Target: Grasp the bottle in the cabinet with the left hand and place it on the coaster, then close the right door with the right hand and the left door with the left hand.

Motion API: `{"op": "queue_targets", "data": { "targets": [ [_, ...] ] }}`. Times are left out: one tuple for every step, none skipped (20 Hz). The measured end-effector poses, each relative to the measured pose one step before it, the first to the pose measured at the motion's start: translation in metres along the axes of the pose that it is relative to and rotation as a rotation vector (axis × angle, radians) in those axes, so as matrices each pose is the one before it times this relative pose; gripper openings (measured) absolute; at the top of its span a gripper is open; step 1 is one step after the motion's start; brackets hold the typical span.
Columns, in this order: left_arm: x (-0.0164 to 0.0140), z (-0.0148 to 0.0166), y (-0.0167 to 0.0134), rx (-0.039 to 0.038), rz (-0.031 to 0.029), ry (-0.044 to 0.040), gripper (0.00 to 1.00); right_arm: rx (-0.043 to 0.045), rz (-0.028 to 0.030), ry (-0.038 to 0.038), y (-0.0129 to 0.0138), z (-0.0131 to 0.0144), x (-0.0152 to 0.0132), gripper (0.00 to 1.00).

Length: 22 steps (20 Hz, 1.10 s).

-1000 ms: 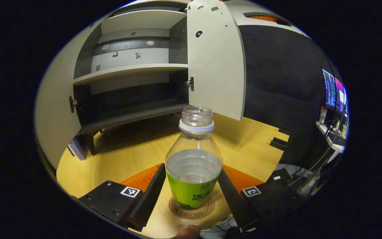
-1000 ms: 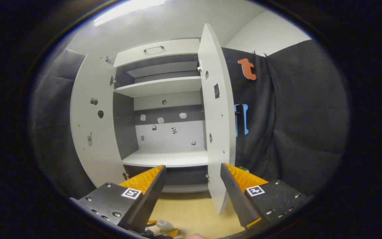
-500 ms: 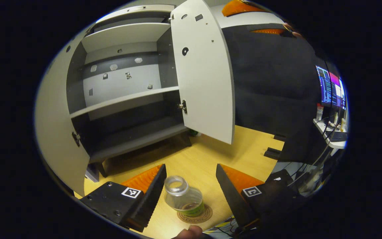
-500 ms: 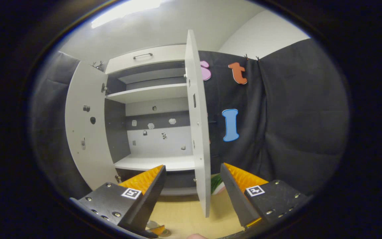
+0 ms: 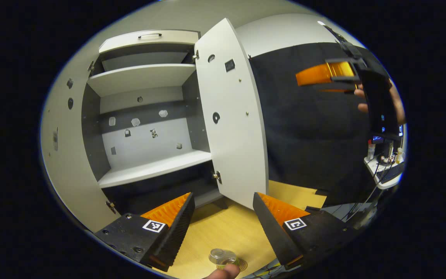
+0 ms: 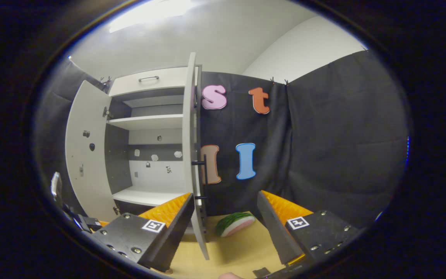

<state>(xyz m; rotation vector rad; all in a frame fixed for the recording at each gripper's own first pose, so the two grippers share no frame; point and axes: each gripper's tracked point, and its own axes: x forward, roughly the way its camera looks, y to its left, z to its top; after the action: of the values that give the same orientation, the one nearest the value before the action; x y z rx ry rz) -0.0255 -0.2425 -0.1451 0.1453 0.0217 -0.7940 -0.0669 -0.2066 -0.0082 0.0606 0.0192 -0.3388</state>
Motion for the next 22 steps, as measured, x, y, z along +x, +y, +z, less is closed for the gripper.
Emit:
{"op": "queue_targets", "data": {
  "targets": [
    [-0.00408,0.01787,0.00281,-0.01397,0.00923,-0.02044,0.96,-0.00565,-0.01077,-0.00047,-0.01014,0.00187,0.00355,0.99],
    [-0.00658,0.01528,0.00696,-0.00991,0.03426,-0.01372,0.95,-0.00854,-0.00545,-0.00214,-0.00946,0.00002,0.00322,0.99],
    [-0.00379,0.01918,0.01389,-0.01399,0.06372,-0.02468,0.96,-0.01059,0.00139,-0.00781,-0.00624,0.00280,0.00376,0.94],
    [-0.00604,0.01753,0.00843,-0.02108,0.03342,-0.00988,0.95,-0.00739,0.00315,-0.00893,-0.00462,0.00479,0.00639,0.99],
    [-0.00750,0.01629,0.00320,-0.03127,0.01056,-0.01030,0.95,-0.00644,0.01395,-0.00734,-0.00217,0.00527,0.00654,0.99],
    [-0.00638,0.01426,-0.00131,-0.02864,-0.00694,-0.00398,0.95,-0.00898,0.00810,-0.01513,-0.00061,0.00563,0.00656,0.99],
    [-0.00579,0.01126,0.00204,-0.01774,0.00348,-0.00075,0.96,-0.00487,0.00245,-0.01195,-0.00308,0.00492,0.00677,0.99],
    [-0.00378,0.00960,0.00636,-0.00844,0.01322,-0.00619,0.96,0.00055,0.01361,-0.00513,-0.00004,0.00139,0.00635,0.99],
    [-0.00530,0.00904,0.00615,0.00006,0.01990,-0.00513,0.95,0.00881,0.01550,-0.00162,0.00140,-0.00022,0.00558,0.99],
    [-0.00539,0.00755,0.00802,0.00149,0.02327,-0.00999,0.95,0.01513,0.00887,0.00509,-0.00175,-0.00253,0.00394,0.99],
    [-0.00650,0.00684,0.00748,-0.00054,0.02182,-0.01014,0.96,0.01095,0.00489,0.01133,-0.00173,-0.00456,0.00512,0.98],
    [-0.00621,0.00531,0.00465,0.00048,0.02278,-0.00531,0.95,0.00581,-0.00495,0.01014,-0.00374,-0.00395,0.00704,0.99],
    [-0.00587,0.00545,0.00774,-0.00240,0.02383,-0.00780,0.95,-0.00286,-0.00677,0.01082,-0.00352,-0.00387,0.00644,0.99],
    [-0.00555,0.00293,0.00806,0.00074,0.02668,-0.00365,0.95,-0.01285,-0.00173,0.01647,-0.00038,-0.00590,0.00657,0.94],
    [-0.00428,0.00495,0.00987,0.00247,0.03370,-0.00899,0.95,-0.01985,0.00306,0.01143,0.00037,-0.00429,0.00678,0.99],
    [-0.00431,0.00549,0.01282,0.00687,0.04549,-0.01419,0.95,-0.02035,0.00896,0.00274,0.00201,-0.00129,0.00637,0.99],
    [-0.00378,0.00700,0.01138,0.00257,0.03548,-0.01483,0.95,-0.01604,0.00978,-0.00174,0.00279,0.00127,0.00780,0.99],
    [-0.00449,0.00196,0.00617,0.00264,0.02514,-0.01132,0.95,-0.01017,0.00530,0.00228,0.00187,0.00043,0.00826,0.99],
    [-0.00393,0.00377,0.00777,-0.00027,0.02047,-0.00796,0.96,-0.00576,-0.00183,0.00141,0.00363,0.00200,0.01091,0.99],
    [-0.00162,0.00245,0.00713,0.00043,0.01741,-0.00474,0.97,-0.00310,-0.00228,-0.00305,-0.00191,-0.00320,0.00219,0.94],
    [-0.00179,0.00129,0.00804,-0.00187,0.01788,0.00029,0.96,0.00164,-0.00053,-0.00459,0.00265,0.00292,0.00685,0.99],
    [-0.00197,0.00128,0.00734,-0.00264,0.01277,-0.00361,0.97,0.00960,-0.00273,0.00061,0.00631,0.00514,0.01280,0.99]
  ]
}}
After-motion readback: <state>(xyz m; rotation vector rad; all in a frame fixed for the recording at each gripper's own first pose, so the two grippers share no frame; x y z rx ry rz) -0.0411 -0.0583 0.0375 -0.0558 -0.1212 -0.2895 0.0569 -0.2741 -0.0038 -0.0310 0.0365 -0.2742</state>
